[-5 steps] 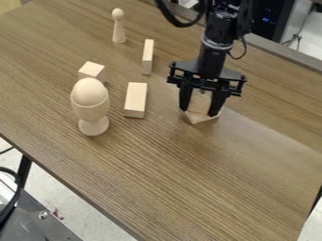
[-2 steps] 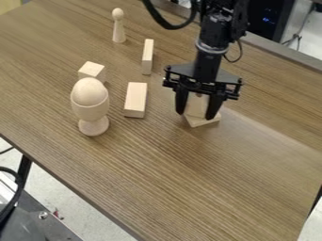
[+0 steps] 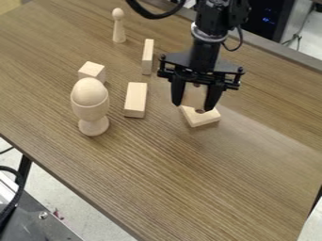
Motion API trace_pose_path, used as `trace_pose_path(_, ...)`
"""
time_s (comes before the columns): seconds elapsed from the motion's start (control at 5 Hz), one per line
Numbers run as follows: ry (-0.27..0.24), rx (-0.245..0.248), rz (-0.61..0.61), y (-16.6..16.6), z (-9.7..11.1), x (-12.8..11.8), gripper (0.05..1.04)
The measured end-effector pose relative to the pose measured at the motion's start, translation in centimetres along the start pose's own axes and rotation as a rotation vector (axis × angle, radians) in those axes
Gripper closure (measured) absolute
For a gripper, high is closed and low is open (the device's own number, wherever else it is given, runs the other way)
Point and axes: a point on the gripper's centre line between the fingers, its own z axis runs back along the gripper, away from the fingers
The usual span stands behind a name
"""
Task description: The robot arm did not complete the action
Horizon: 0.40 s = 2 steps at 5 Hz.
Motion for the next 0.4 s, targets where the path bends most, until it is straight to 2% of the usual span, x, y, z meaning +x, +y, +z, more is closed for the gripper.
trace_pose_path(0.2, 0.006, -0.028, 0.001, -0.44, 0.01, -0.09, 0.472)
trace_pose_path(0.4, 0.033, -0.04, -0.022, -0.89, -0.85, -0.19, 0.472)
